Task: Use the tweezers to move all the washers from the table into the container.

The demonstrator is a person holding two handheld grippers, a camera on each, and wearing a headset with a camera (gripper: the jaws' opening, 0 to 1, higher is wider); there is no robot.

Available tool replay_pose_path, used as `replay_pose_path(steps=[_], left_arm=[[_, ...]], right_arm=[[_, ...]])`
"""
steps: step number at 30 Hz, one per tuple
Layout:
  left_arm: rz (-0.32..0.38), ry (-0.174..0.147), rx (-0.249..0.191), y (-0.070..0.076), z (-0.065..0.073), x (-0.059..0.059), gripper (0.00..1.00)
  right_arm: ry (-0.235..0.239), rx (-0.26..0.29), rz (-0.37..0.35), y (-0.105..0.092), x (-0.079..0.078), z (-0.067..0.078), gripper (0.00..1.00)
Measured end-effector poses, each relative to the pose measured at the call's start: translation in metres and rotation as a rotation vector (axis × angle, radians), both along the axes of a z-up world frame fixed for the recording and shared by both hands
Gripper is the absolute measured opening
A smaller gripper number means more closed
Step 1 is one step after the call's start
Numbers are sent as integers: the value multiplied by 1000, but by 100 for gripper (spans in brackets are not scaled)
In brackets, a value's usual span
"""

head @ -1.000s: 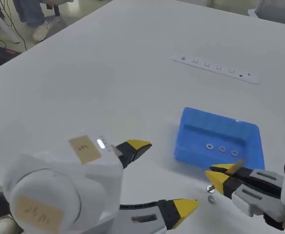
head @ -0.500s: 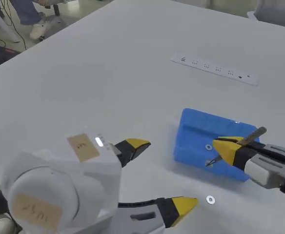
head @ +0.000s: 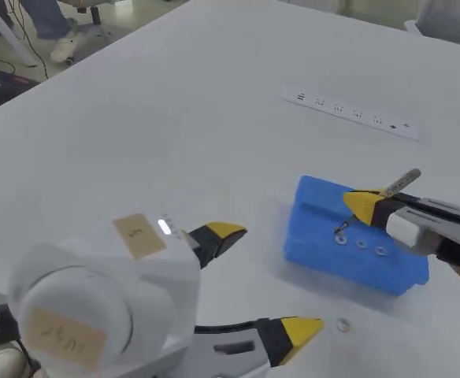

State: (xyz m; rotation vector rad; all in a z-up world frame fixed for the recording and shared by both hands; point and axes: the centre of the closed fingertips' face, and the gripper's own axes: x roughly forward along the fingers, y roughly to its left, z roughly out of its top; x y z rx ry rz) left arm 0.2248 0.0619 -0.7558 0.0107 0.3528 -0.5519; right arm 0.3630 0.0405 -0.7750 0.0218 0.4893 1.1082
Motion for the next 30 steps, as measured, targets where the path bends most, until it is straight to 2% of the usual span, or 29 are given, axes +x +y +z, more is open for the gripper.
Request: replay_pose_path(steps=[3, 5, 9, 15, 25, 30], left_arm=[[0, 1, 0, 0, 0, 0, 64], [-3, 1, -2, -1, 0, 0, 64], [-5, 4, -2, -1, -1, 0, 64], [-5, 8, 2, 0, -2, 0, 64], [-12, 14, 4, -1, -3, 0, 64], [-14, 17, 7, -1, -4, 0, 64]], right_arm=[[43, 4, -15, 2, 7, -9, 3], [52, -22, -21, 3, 11, -17, 3], [63, -35, -21, 7, 16, -27, 3], [45, -90, -3, 15, 20, -41, 3], [-11, -153, 33, 15, 21, -48, 3], [-35, -143, 57, 17, 19, -46, 4]])
